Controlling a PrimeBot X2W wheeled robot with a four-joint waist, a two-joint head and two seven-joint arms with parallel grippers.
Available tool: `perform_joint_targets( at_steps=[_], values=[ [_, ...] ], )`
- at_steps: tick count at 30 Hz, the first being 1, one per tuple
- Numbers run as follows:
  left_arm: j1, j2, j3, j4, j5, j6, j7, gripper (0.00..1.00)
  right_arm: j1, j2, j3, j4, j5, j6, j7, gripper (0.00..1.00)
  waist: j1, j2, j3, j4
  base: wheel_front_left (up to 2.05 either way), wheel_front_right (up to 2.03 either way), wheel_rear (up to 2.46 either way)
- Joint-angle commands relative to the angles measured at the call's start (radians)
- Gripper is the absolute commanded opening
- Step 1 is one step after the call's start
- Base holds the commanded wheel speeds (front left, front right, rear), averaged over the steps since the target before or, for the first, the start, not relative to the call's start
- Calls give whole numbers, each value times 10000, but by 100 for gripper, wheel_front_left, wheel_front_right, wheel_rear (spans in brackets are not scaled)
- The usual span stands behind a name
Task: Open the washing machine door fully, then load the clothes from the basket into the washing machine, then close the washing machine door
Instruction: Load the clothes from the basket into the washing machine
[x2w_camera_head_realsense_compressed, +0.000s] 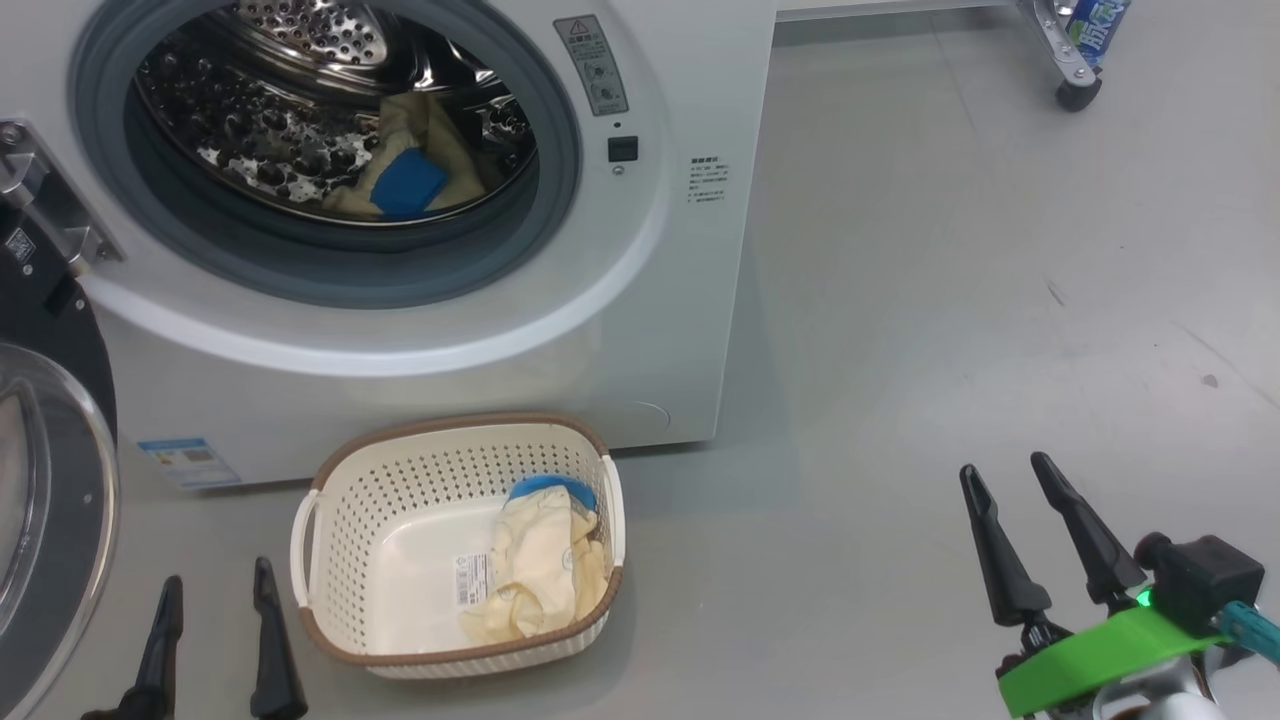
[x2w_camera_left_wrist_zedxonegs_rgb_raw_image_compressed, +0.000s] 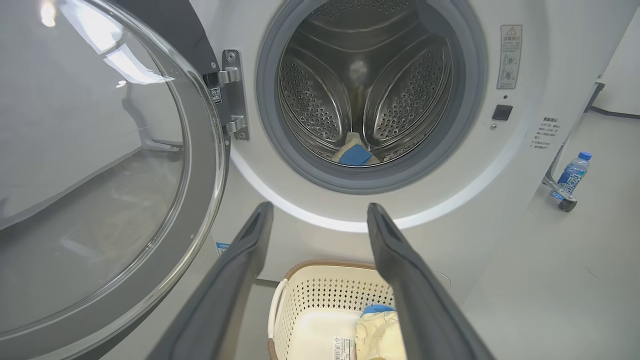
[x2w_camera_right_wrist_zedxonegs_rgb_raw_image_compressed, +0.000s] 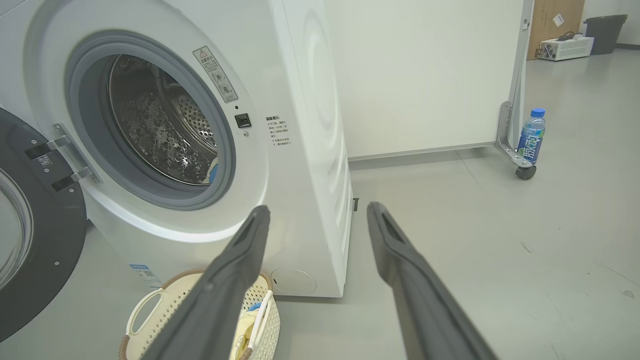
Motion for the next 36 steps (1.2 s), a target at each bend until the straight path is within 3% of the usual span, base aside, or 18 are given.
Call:
perform_joint_targets(
  at_steps=[1,36],
  values=[
    [-237,87,376,-351,106,79,-98,100,-163,-283,117,-336,-127,-2,-95,100,1,0,-9,-3,0,0,0],
    [-336,92,172,-282,8,217,-138,100,-191,-201,32,-357,-142,-2,-95,100,1,0,234,173,0,0,0]
  ],
)
